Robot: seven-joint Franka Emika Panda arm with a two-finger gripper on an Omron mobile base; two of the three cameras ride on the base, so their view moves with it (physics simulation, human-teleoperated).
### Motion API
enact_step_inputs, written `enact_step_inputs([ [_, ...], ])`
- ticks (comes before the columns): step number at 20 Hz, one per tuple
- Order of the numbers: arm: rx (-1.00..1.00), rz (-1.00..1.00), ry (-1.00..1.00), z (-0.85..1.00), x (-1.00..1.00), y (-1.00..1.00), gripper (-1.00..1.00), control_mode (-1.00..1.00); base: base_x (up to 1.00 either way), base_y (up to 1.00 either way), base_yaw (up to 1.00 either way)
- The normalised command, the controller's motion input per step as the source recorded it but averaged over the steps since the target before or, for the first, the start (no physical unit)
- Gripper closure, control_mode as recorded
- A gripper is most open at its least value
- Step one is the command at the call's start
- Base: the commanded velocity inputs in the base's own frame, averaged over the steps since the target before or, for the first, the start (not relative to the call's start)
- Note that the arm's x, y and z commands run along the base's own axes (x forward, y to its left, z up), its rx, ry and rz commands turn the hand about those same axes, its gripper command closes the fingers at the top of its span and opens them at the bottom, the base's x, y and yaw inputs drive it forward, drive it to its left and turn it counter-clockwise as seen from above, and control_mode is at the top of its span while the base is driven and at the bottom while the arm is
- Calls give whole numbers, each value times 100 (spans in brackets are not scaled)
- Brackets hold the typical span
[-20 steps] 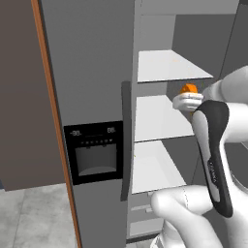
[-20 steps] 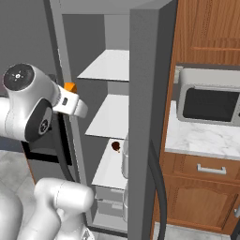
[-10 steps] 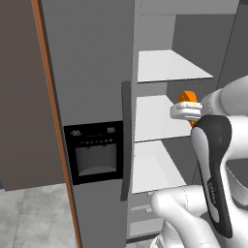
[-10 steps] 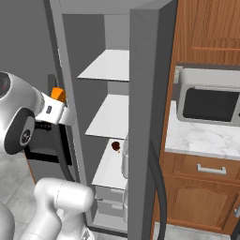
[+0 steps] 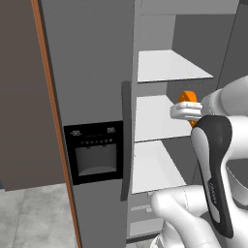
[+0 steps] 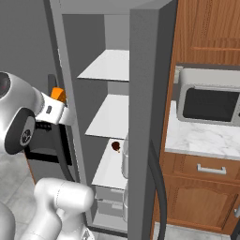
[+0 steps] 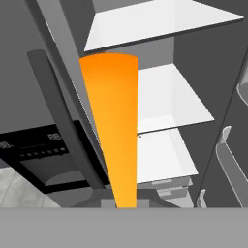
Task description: Pick the cheese from the fridge and the cheese grater from the cabinet and place them next to the salad bowl.
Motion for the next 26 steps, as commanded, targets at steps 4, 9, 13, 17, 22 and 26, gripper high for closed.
enact_step_inputs([
  [4,0,0,0,0,0,0,100,-100,0,0,0],
  [9,0,0,0,0,0,0,100,100,-6,0,0],
  [13,0,0,0,0,0,0,100,100,-35,0,0],
  [17,0,0,0,0,0,0,100,100,-58,0,0],
  [22,0,0,0,0,0,0,100,100,-49,0,0],
  [26,0,0,0,0,0,0,100,100,-24,33,4],
])
